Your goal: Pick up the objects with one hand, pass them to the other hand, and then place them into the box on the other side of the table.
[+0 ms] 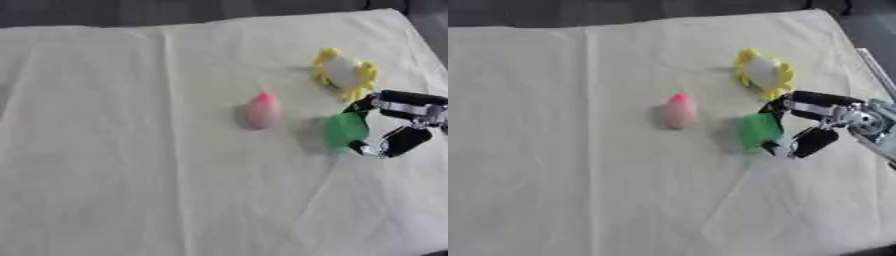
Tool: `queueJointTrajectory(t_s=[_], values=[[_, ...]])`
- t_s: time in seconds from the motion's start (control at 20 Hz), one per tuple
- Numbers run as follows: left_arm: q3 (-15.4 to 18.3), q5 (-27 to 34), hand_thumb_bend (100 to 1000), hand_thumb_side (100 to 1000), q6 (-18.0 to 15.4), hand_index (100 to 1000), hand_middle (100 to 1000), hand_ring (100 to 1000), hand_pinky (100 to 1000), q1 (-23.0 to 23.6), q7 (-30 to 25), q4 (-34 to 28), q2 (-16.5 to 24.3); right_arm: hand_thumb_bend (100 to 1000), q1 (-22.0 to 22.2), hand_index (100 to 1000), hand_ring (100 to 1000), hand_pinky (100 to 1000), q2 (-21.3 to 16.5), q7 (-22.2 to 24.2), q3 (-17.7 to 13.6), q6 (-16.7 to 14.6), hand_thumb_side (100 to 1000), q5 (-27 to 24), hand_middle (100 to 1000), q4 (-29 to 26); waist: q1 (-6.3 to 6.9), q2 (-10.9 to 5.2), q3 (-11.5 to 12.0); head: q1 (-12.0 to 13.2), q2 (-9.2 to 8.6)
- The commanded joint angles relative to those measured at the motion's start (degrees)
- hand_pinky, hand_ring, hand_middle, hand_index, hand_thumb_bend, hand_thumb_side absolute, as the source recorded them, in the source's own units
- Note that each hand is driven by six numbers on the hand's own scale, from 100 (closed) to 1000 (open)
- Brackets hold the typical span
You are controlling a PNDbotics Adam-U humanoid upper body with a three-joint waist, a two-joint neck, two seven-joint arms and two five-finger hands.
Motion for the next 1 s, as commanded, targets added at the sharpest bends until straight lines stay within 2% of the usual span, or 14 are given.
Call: queueJointTrajectory(t_s=[0.05, 0.3, 0.45, 0.7, 1.0], values=[[0.4, 0.2, 100, 787, 0.1, 755, 632, 700, 733, -0.4, 0.1, -1.1, 2.0, 100, 0.0, 519, 635, 871, -2.1, -1.3, -2.4, 0.2, 195, -2.7, 400, -2.8, 0.82, -1.56, -0.2, 0.1, -0.38], [0.6, 0.2, 100, 773, 0.0, 756, 634, 701, 733, -0.7, 0.2, -1.4, 2.9, 100, -0.6, 519, 625, 883, -1.4, -4.3, -5.8, 1.3, 137, -8.1, 400, -6.9, 1.17, -2.0, -0.6, 0.7, -0.03], [0.7, 0.2, 100, 761, 0.0, 758, 636, 702, 733, -1.5, 0.2, -1.8, 3.8, 100, -1.5, 523, 623, 886, -1.0, -6.4, -6.8, 2.3, 129, -10.1, 404, -8.9, 1.45, -2.34, -0.7, 1.1, 0.22], [0.5, 0.3, 100, 727, 0.0, 760, 640, 704, 736, -3.8, 0.1, -2.9, 6.3, 100, -4.4, 523, 611, 875, 1.0, -8.5, -5.6, 4.2, 100, -12.1, 405, -10.8, 2.06, -3.28, -0.5, 1.8, 0.57], [-0.6, -0.1, 100, 692, 0.6, 763, 647, 709, 741, -7.9, -1.1, -4.6, 10.2, 100, -10.2, 522, 604, 878, 3.6, -10.0, -3.5, 6.6, 100, -15.0, 405, -10.4, 2.48, -4.35, -0.3, 2.3, 1.19]])
